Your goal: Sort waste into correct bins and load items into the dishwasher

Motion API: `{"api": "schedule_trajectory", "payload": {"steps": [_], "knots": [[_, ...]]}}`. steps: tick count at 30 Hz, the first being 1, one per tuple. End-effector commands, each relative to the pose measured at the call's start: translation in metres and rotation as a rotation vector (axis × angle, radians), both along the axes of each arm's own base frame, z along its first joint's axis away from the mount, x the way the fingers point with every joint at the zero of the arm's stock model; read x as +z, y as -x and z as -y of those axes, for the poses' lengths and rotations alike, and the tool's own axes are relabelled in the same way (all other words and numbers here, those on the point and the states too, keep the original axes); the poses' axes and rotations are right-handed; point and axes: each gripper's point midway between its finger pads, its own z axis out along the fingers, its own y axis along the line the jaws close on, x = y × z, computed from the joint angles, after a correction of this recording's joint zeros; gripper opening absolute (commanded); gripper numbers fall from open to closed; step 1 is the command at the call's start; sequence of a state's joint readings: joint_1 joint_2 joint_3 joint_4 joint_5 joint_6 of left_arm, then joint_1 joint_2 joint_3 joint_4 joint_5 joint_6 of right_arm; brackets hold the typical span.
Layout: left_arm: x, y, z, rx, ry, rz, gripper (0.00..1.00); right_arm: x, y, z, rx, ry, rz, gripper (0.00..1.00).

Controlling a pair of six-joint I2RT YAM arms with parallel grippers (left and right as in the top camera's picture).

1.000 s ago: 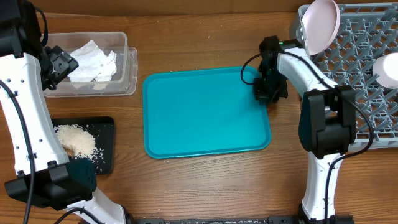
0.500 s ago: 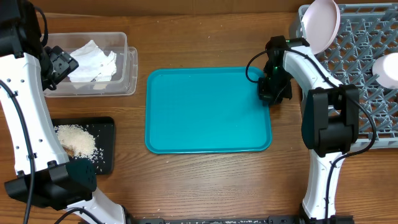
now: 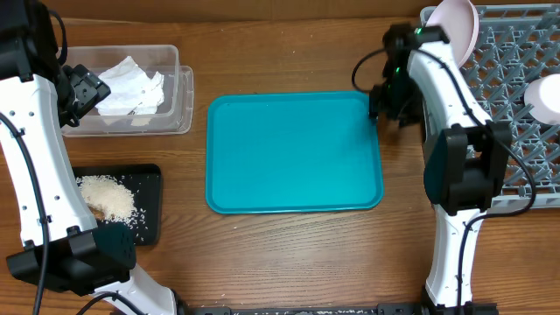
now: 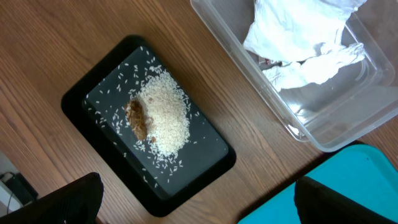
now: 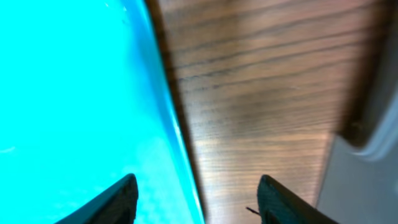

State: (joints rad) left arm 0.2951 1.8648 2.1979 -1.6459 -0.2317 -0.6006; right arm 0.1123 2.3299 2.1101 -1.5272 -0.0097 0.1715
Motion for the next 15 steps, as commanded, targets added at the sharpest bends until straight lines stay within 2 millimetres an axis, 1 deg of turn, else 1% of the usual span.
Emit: {"api": "schedule_trajectory", "payload": {"steps": [1,3,4,5,7,10,11,12,13,14,15], "knots": [[-0.001,0.000,0.000,0.011,0.000,-0.002,1.00,0.063,-0.021,0.001,-0.014,-0.002,0.135,0.64],[-0.001,0.000,0.000,0.011,0.000,-0.002,1.00,0.091,-0.022,-0.003,-0.017,-0.029,0.184,0.64],[-0.001,0.000,0.000,0.011,0.000,-0.002,1.00,0.103,-0.024,-0.009,-0.014,-0.057,0.217,0.65],[-0.001,0.000,0.000,0.011,0.000,-0.002,1.00,0.122,-0.021,-0.017,-0.010,-0.100,0.256,0.65],[-0.001,0.000,0.000,0.011,0.000,-0.002,1.00,0.149,-0.015,-0.024,-0.005,-0.149,0.312,0.65],[-0.001,0.000,0.000,0.011,0.000,-0.002,1.00,0.194,-0.001,-0.026,-0.024,-0.188,0.412,0.65],[-0.001,0.000,0.000,0.011,0.000,-0.002,1.00,0.222,0.010,-0.025,-0.018,-0.202,0.480,0.66],[-0.001,0.000,0.000,0.011,0.000,-0.002,1.00,0.240,0.019,-0.025,-0.014,-0.214,0.525,0.68],[-0.001,0.000,0.000,0.011,0.000,-0.002,1.00,0.253,0.026,-0.025,-0.010,-0.222,0.556,0.79],[-0.001,0.000,0.000,0.011,0.000,-0.002,1.00,0.277,0.042,-0.023,-0.005,-0.229,0.616,1.00],[-0.001,0.000,0.000,0.011,0.000,-0.002,1.00,0.286,0.050,-0.021,-0.005,-0.223,0.644,1.00]]}}
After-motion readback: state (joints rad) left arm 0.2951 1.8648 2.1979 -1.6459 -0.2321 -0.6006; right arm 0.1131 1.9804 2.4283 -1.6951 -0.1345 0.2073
